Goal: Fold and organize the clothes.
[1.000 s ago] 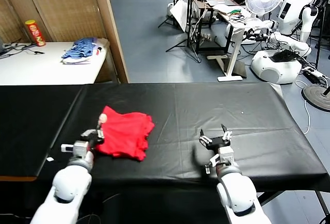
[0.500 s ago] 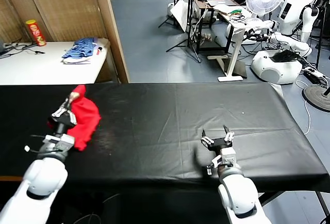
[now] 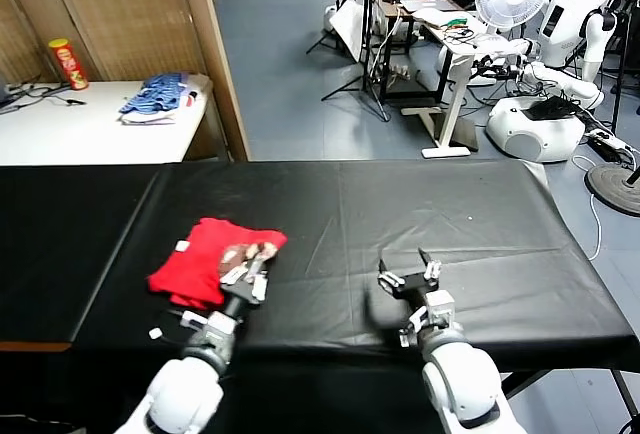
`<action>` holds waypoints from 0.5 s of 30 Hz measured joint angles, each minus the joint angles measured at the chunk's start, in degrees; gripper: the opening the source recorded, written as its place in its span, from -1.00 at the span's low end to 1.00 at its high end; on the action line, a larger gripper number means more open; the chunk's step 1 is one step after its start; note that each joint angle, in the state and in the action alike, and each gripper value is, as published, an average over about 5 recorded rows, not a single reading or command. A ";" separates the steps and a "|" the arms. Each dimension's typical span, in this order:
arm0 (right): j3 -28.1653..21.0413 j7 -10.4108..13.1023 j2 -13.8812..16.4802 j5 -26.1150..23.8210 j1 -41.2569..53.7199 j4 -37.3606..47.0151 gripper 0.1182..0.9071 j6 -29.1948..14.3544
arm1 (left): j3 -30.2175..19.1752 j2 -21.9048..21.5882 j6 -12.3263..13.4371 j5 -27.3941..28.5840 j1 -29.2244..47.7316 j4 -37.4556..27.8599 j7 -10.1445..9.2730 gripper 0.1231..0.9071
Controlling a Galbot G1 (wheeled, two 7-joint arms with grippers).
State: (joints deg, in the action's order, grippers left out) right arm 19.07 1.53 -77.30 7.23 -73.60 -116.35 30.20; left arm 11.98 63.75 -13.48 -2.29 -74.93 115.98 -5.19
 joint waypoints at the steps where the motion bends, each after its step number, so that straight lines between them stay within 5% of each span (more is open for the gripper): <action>1: -0.39 -0.58 0.31 1.48 0.29 0.24 0.72 0.72 | -0.23 0.05 1.36 -1.22 0.16 0.46 0.79 -0.14; 7: -4.15 -0.46 0.45 12.37 3.62 2.97 0.72 4.77 | 0.27 -0.25 6.75 -9.67 0.39 3.95 3.77 0.60; 15: -10.61 1.80 -2.77 25.06 12.13 11.80 0.72 6.38 | 2.49 0.32 7.47 -15.92 -1.17 8.77 3.51 0.72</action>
State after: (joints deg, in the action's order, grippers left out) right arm 8.46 3.33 -80.07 32.29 -61.47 -104.55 36.57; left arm 14.47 64.07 -6.00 -18.22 -76.10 124.75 -1.68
